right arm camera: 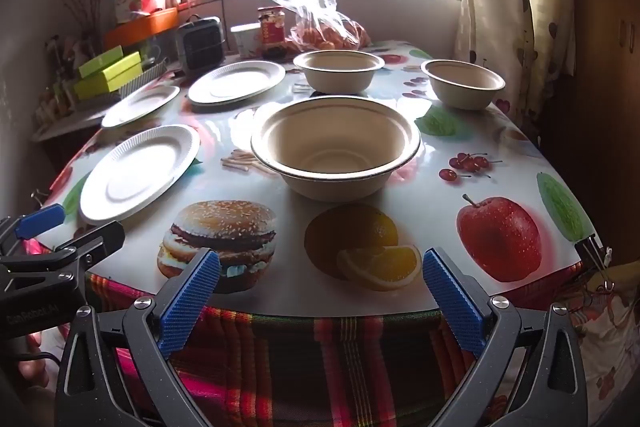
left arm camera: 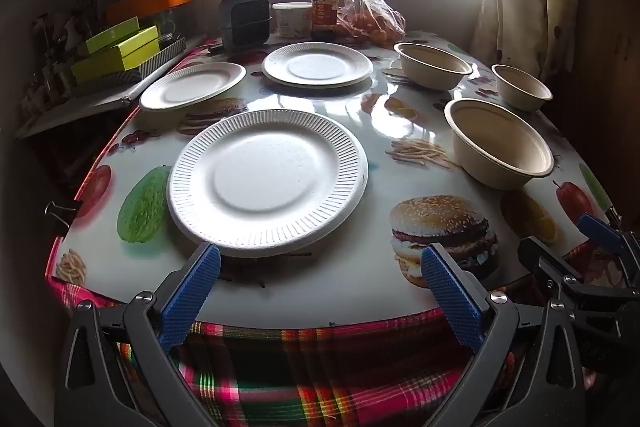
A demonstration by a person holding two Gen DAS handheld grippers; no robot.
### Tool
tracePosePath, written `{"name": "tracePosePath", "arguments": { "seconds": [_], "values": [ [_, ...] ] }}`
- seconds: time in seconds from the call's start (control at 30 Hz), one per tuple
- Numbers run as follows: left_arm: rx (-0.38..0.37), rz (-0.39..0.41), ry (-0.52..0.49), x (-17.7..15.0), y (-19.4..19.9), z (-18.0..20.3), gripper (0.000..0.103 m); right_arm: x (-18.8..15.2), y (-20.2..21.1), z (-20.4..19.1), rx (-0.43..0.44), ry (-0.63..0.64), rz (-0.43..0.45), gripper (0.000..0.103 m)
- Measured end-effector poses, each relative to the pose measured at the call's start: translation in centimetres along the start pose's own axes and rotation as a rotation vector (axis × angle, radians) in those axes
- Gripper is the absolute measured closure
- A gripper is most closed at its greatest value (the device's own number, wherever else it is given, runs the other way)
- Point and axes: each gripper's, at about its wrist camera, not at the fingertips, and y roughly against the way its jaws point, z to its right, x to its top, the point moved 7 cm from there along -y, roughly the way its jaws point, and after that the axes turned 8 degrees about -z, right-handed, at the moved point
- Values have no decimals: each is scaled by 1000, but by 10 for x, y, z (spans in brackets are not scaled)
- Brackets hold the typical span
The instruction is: Organize plates and bowls
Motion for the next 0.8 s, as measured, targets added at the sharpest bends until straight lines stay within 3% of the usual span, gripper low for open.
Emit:
{"name": "tracePosePath", "arguments": {
  "seconds": [0.8],
  "values": [
    [0, 5, 10, 2, 3, -5, 2, 4, 2, -4, 3, 11, 13, 0]
  ]
}}
